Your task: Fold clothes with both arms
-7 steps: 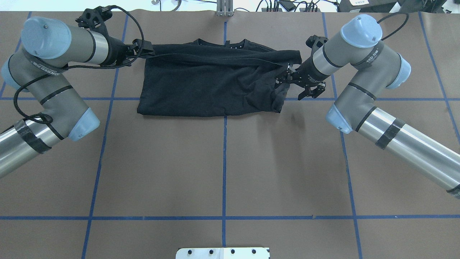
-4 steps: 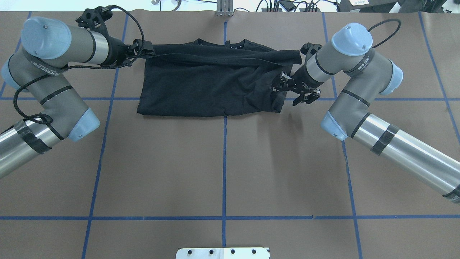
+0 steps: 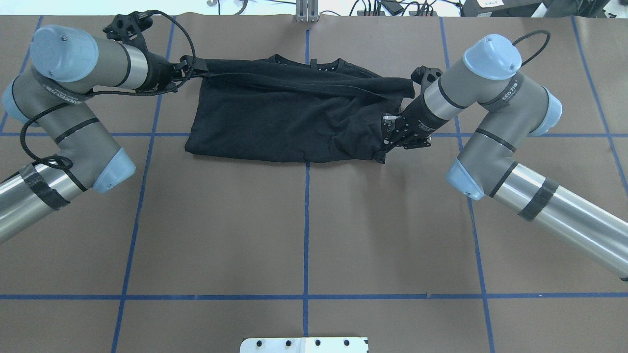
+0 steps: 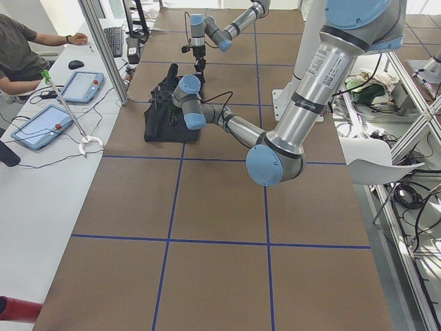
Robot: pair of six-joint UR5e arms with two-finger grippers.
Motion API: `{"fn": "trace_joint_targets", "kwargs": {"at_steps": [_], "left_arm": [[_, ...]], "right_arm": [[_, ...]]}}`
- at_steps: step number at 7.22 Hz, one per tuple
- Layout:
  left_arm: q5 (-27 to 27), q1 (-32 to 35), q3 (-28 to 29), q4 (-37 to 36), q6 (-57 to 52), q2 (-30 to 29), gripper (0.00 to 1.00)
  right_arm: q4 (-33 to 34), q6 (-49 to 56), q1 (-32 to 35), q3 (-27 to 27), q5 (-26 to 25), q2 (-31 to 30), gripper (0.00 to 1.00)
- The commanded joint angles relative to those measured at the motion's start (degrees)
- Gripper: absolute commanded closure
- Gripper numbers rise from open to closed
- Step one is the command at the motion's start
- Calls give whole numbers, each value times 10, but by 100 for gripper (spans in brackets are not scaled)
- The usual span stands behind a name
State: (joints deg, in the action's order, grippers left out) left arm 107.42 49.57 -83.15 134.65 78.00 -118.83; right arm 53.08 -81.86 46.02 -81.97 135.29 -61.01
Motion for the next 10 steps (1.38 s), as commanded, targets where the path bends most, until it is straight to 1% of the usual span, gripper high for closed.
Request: {"fn": "trace_joint_targets", "kwargs": {"at_steps": [1,2,3,5,6,7,9,10], "left_arm": [[1,0,-3,0,2,11,0],[1,0,-3,0,4,12,0],[2,0,-5,0,7,17,0],[3,-1,-5,4,7,34,0],[3,-2,-4,5,7,37,0],[3,-2,-4,6,7,37,0],[6,-4,-10,6,13,36,0],[32,-14,-23,5,22,34,0]], "right_arm": [[0,-79,-64,-151,12,-77,100],[0,-154,-129,-209,6,-89,100],[-1,-221,-203,-226,0,-83,100],[-3,-283,-286,-228,-4,-58,100],[-3,-315,-305,-227,-3,-44,100],[-7,-315,-299,-228,-6,-43,1],[-7,-308,-229,-226,2,-44,0],[-5,-307,-185,-224,-1,-44,0]]}}
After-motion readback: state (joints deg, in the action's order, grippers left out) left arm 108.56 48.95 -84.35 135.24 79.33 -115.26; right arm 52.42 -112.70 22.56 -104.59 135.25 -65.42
